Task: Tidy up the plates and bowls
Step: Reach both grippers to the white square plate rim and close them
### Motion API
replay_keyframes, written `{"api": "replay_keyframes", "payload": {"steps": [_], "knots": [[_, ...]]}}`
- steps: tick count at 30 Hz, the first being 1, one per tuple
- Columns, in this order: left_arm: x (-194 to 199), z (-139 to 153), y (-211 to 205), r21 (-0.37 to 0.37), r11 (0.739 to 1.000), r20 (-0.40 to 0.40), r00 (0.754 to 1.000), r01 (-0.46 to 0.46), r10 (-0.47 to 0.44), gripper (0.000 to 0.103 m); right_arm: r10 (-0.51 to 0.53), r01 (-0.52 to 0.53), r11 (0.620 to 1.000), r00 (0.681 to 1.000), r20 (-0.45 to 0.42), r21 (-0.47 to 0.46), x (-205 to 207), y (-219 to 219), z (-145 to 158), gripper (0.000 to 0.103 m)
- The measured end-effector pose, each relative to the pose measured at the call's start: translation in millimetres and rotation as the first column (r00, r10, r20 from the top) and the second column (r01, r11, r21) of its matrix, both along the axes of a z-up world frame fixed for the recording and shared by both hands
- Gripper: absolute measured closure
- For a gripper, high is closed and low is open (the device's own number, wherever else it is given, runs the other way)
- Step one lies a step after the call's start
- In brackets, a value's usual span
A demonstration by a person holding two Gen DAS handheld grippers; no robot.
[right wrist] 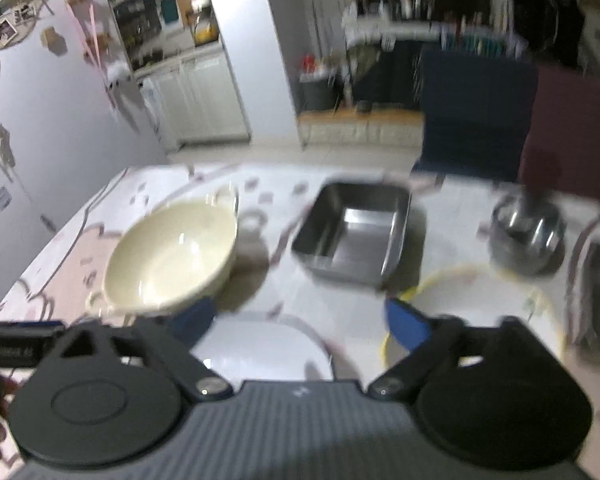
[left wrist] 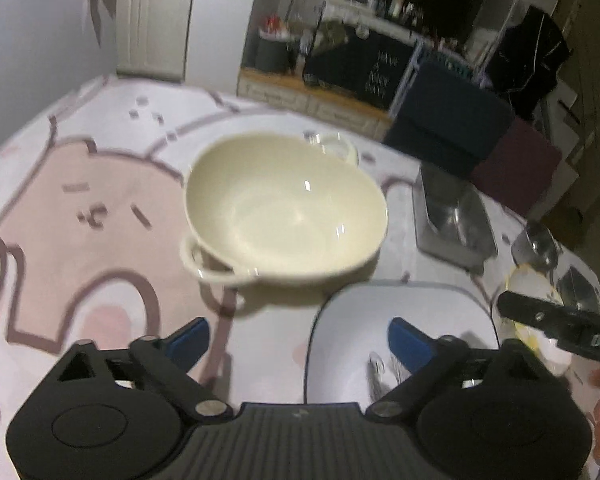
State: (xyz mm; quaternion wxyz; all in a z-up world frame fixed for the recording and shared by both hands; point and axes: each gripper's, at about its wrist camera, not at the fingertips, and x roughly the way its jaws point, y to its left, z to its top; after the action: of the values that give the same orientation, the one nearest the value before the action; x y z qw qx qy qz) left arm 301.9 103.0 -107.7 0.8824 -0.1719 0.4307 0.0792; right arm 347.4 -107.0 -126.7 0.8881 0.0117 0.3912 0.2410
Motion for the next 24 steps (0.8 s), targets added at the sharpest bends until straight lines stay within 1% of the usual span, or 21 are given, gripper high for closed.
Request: {"api": "replay_keyframes", "payload": {"steps": [2,3,4,5,7,8,9,12,14,15,16,18,21,22,23,24], "knots": [[3,-7,0,-0.03,1.0,-0.032,0.999,0.003,-0.004,0.025,0.006,-0.005,1.0,0.997,-0.073,0.014,-6,-7,-10,0.032],[5,-10,0,-0.038,0.999,-0.049,0.999,0.004,-0.006,0.028,0.005,-0.004,1.0,0.995,-0.101,0.01,-9,-11,-14,0.036],[6,-13,-1,-0.044,0.999,-0.064,0.998,0.007,-0.01,0.034,0.008,-0.007,1.0,0.993,-0.121,0.003,-11,-14,-16,0.038],[7,-15,-2,-0.051,0.999,-0.073,0.997,0.013,-0.017,0.039,0.011,-0.012,1.0,0.99,-0.137,-0.005,-15,-16,-18,0.041],[7,-18,-4,-0.066,0.998,-0.088,0.996,0.024,-0.03,0.043,0.005,-0.009,1.0,0.987,-0.163,-0.024,-21,-21,-19,0.044],[8,-20,-5,-0.072,0.997,-0.094,0.995,0.026,-0.032,0.046,0.002,-0.007,0.999,0.985,-0.173,-0.032,-22,-23,-20,0.047],[8,-21,-6,-0.077,0.997,-0.101,0.994,0.028,-0.035,0.048,0.003,-0.01,0.999,0.983,-0.186,-0.039,-21,-25,-21,0.053],[8,-25,-8,-0.079,0.996,-0.113,0.993,0.037,-0.046,0.058,0.013,-0.027,0.998,0.973,-0.231,-0.057,-29,-32,-29,0.061],[9,-27,-9,-0.084,0.995,-0.115,0.991,0.055,-0.064,0.074,0.022,-0.039,0.997,0.967,-0.254,-0.061,-35,-28,-36,0.064],[8,-28,-10,-0.09,0.994,-0.116,0.991,0.063,-0.073,0.077,0.029,-0.047,0.997,0.964,-0.264,-0.059,-39,-31,-39,0.067],[8,-29,-10,-0.092,0.994,-0.116,0.99,0.065,-0.076,0.077,0.037,-0.054,0.997,0.961,-0.274,-0.057,-47,-33,-43,0.068],[7,-30,-11,-0.091,0.994,-0.115,0.99,0.068,-0.078,0.077,0.04,-0.061,0.996,0.958,-0.285,-0.063,-41,-28,-40,0.071],[5,-31,-10,-0.101,0.992,-0.114,0.99,0.07,-0.082,0.077,0.046,-0.07,0.995,0.952,-0.303,-0.067,-54,-29,-43,0.075],[5,-31,-9,-0.114,0.991,-0.113,0.99,0.071,-0.084,0.077,0.048,-0.071,0.995,0.949,-0.312,-0.064,-51,-33,-42,0.075],[5,-31,-9,-0.12,0.991,-0.114,0.99,0.065,-0.079,0.077,0.046,-0.071,0.995,0.947,-0.319,-0.067,-37,-37,-42,0.077],[5,-31,-8,-0.121,0.991,-0.115,0.99,0.062,-0.076,0.077,0.045,-0.072,0.995,0.946,-0.32,-0.074,-38,-36,-44,0.081]]}}
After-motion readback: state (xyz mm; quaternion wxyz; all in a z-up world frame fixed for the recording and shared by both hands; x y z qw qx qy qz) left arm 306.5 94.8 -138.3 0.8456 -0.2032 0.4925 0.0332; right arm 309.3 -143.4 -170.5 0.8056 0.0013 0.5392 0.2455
